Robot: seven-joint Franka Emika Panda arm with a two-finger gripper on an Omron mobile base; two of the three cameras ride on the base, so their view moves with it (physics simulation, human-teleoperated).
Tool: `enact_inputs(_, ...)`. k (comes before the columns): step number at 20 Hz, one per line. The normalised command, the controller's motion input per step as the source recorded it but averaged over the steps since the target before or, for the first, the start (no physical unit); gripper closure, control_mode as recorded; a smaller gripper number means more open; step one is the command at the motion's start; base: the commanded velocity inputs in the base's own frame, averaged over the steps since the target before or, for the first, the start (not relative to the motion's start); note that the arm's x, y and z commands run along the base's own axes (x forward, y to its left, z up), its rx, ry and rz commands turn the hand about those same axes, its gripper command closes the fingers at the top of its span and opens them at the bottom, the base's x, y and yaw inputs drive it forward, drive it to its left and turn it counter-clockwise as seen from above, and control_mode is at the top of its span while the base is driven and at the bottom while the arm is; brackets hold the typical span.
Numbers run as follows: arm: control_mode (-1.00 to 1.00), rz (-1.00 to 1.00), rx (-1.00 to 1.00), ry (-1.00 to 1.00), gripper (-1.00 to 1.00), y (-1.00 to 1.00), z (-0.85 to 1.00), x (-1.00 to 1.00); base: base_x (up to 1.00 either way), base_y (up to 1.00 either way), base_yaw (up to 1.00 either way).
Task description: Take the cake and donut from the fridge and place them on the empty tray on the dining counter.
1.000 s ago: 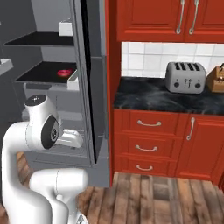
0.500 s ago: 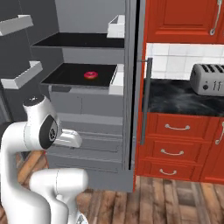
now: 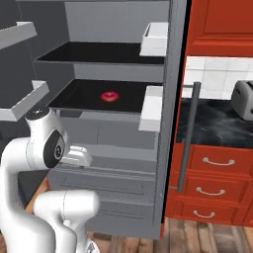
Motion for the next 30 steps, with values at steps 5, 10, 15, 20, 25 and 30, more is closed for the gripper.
enact_inputs(5,1.0,0.0,0.0,0.0,-1.0,0.0,0.0,0.0,0.46,0.0,0.0)
enact_inputs(10,1.0,0.0,0.0,0.0,-1.0,0.0,0.0,0.0,0.41,0.17,-0.05)
enact_inputs(15,1.0,0.0,0.0,0.0,-1.0,0.0,0.0,0.0,0.32,0.25,-0.09)
enact_inputs(20,1.0,0.0,0.0,0.0,-1.0,0.0,0.0,0.0,0.17,0.31,-0.14)
enact_inputs(25,1.0,0.0,0.0,0.0,-1.0,0.0,0.0,0.0,0.26,0.38,-0.16)
enact_inputs(30,1.0,0.0,0.0,0.0,-1.0,0.0,0.0,0.0,0.36,0.32,-0.15)
